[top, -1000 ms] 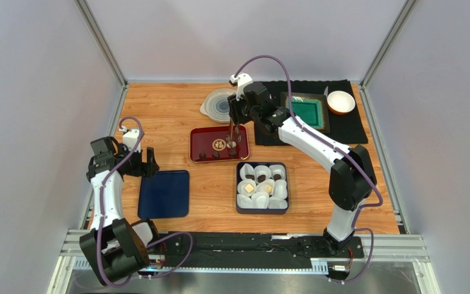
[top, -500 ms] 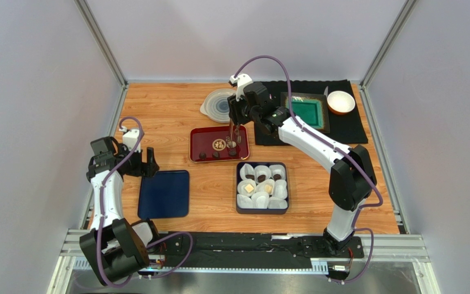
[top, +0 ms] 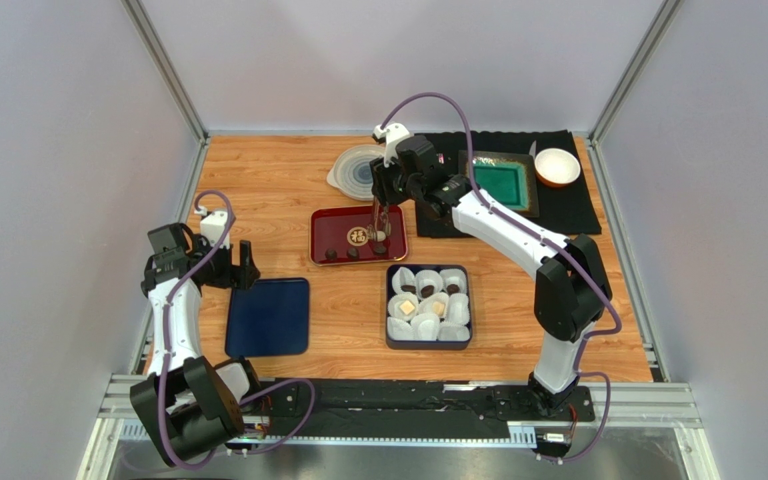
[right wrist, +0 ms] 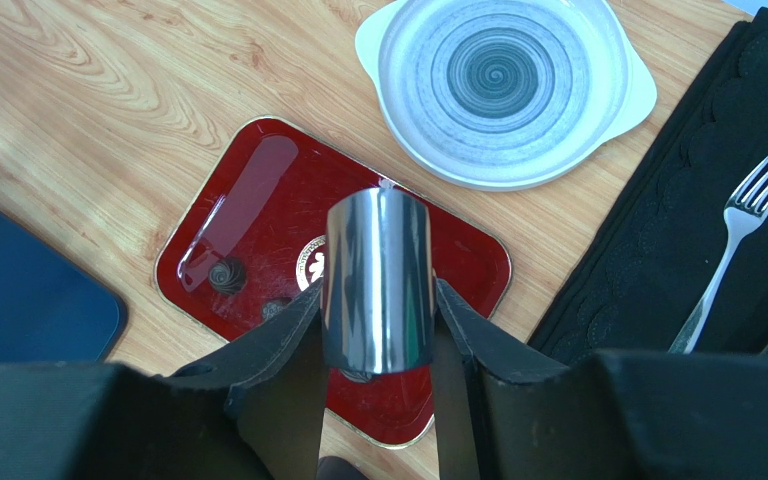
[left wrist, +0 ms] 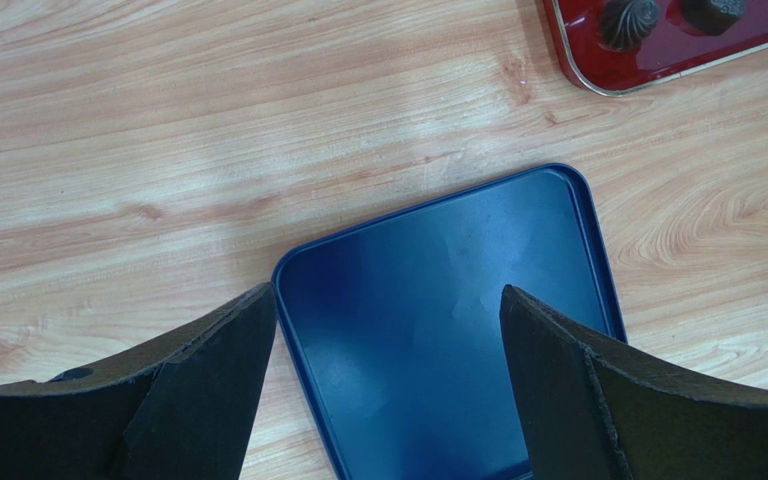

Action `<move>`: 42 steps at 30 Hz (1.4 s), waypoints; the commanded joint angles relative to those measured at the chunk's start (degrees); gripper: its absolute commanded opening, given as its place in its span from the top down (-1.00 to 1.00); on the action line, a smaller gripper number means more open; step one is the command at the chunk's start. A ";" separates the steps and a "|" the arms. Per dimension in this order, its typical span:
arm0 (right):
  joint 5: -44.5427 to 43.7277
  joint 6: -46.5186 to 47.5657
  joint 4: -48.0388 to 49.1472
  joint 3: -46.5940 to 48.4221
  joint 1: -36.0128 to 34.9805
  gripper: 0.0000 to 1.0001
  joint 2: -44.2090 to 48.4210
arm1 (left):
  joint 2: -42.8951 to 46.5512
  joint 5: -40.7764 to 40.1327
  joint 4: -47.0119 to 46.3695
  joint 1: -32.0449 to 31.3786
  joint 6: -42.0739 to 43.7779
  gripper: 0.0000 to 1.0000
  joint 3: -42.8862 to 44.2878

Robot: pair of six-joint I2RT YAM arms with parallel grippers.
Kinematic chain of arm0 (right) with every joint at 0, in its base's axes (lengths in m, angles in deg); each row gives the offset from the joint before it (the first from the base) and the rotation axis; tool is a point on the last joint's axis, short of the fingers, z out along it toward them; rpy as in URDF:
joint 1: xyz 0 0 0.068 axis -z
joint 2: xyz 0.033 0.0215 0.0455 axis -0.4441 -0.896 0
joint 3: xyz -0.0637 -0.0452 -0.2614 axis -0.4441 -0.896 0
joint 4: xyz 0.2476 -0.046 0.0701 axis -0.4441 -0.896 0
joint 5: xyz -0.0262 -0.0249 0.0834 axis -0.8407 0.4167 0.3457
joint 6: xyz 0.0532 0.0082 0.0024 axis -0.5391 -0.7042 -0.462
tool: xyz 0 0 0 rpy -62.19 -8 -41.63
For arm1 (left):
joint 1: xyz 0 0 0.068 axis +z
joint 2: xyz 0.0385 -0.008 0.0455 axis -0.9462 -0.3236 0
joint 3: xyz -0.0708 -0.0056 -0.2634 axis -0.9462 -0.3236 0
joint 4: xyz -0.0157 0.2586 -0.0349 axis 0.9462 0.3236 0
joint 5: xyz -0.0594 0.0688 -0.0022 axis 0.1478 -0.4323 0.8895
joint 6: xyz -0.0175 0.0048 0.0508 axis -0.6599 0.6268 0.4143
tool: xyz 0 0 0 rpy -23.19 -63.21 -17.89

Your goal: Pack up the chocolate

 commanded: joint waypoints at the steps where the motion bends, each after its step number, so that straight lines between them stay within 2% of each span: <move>1: 0.41 -0.10 1.51 1.71 0.25 0.19 -0.80 | -0.04 0.73 -0.33 0.65 1.21 -0.81 1.00; 8: 1.02 -0.19 1.16 1.97 0.51 0.30 -1.07 | 0.05 0.56 -0.50 0.74 1.38 -0.81 0.56; 12: 1.20 0.16 0.98 3.11 0.60 0.51 -0.19 | -0.04 0.82 -0.42 0.74 1.21 -0.81 0.56; 15: 1.20 0.69 0.37 5.04 0.60 0.59 0.69 | -0.04 0.91 -0.50 0.65 1.12 -0.81 0.55; 21: 0.93 2.09 -2.09 9.17 0.60 0.68 2.44 | 0.40 0.91 -0.41 0.74 1.12 -0.81 0.29; 27: -0.12 3.77 -5.86 9.36 0.60 0.70 7.45 | 0.75 0.91 -0.41 0.74 1.12 -0.81 -0.06; 31: -0.12 3.86 -7.63 4.62 0.60 0.70 13.86 | 0.92 1.17 -0.76 0.74 1.12 -0.81 -0.41; 35: -3.98 3.77 -10.97 -2.57 0.60 0.69 21.94 | 0.49 1.43 -0.77 0.74 0.94 -0.81 -0.15; 42: -5.75 -1.41 -16.32 -14.96 0.51 0.67 38.03 | 0.75 1.52 -0.42 0.74 0.94 -0.81 -0.23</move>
